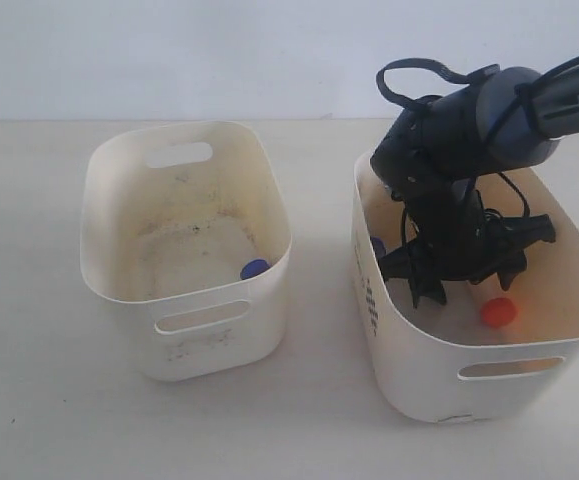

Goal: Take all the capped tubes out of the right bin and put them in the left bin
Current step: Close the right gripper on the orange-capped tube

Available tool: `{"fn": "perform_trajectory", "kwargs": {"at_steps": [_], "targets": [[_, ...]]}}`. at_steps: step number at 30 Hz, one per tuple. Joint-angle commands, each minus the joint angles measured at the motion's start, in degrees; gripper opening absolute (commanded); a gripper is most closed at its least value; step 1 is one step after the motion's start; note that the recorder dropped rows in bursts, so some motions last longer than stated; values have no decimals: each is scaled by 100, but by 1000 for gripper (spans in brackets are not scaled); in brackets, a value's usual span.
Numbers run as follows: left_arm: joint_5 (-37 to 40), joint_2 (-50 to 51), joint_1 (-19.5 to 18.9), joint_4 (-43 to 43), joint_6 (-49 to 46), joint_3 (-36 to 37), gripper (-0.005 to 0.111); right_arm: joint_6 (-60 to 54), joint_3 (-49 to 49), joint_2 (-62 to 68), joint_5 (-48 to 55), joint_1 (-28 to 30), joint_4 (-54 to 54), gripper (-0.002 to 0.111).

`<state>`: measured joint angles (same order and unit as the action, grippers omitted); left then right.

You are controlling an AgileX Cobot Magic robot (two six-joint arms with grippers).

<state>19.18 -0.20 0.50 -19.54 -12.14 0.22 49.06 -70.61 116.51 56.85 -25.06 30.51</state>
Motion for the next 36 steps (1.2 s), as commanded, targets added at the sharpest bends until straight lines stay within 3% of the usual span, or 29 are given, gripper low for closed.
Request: {"fn": "perform_trajectory", "kwargs": {"at_steps": [1,8,13,15,31,33,36], "targets": [[-28,20,6,16,7,-22,4,24,70,75,22,54,-101,65],[-28,20,6,16,7,-22,4,-10,70,75,-103,54,-206,64],[-28,20,6,16,7,-22,4,-10,70,75,-25,54,-206,39],[-28,20,6,16,7,-22,4,-10,70,75,-25,54,-206,35],[-28,20,6,16,7,-22,4,-199,70,75,25,54,-147,35],[-28,20,6,16,7,-22,4,-199,70,75,-1,54,-147,27],[-28,20,6,16,7,-22,4,-213,70,75,-21,54,-147,2]]}}
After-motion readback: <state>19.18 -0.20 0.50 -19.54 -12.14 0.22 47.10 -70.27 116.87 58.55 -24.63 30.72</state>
